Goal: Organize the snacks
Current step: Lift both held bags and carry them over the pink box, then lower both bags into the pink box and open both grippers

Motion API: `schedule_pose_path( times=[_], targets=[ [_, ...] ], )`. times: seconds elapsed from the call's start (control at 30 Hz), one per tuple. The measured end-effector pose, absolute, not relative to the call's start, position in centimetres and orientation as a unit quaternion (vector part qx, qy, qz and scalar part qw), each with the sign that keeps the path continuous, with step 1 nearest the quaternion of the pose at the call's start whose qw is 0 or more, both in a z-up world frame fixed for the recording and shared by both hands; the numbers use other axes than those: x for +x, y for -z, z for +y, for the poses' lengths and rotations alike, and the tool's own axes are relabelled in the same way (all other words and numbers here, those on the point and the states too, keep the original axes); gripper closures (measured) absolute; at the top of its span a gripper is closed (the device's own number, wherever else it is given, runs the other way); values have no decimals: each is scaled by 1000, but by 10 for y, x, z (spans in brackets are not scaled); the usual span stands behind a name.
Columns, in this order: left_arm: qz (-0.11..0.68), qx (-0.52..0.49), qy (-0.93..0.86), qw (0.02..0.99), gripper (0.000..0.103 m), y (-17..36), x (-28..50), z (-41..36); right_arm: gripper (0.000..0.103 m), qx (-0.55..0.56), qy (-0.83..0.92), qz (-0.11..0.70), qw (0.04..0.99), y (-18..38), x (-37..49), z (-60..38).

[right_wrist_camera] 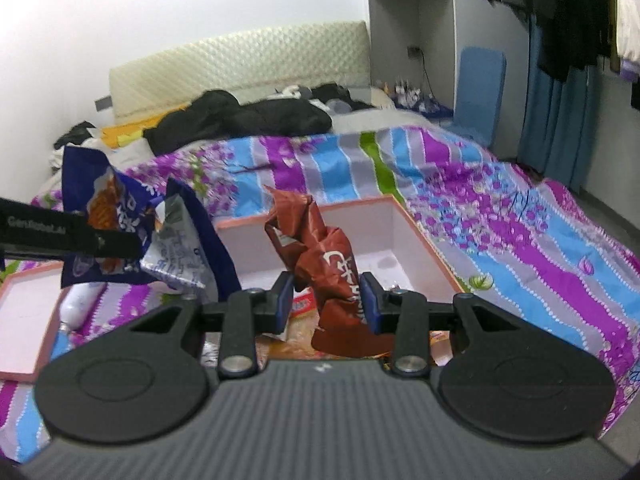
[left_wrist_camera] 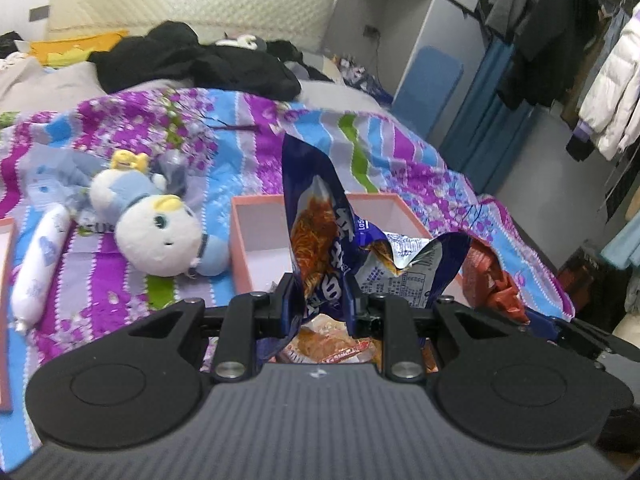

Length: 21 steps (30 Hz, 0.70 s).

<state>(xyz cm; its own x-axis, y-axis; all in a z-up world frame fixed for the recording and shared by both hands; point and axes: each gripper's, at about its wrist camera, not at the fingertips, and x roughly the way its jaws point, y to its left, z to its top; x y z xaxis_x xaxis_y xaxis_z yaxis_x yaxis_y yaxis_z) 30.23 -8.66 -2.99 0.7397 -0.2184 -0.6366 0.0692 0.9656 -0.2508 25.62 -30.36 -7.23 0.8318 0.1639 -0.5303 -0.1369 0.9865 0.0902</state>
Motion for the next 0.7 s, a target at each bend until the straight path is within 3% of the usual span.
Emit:
schedule_pose_path(
  times=[0.3, 0.6, 0.7],
  targets=[
    [398, -93, 94, 908, 74, 81, 375, -105, 63, 35, -74, 332, 940, 123, 311, -309],
    [419, -92, 96, 898, 73, 112, 395, -102, 60, 42, -56, 368, 927, 149, 332, -310],
    [414, -85, 96, 901, 55, 105, 387, -100, 44, 52, -48, 367, 927, 147, 328, -312]
  ],
)
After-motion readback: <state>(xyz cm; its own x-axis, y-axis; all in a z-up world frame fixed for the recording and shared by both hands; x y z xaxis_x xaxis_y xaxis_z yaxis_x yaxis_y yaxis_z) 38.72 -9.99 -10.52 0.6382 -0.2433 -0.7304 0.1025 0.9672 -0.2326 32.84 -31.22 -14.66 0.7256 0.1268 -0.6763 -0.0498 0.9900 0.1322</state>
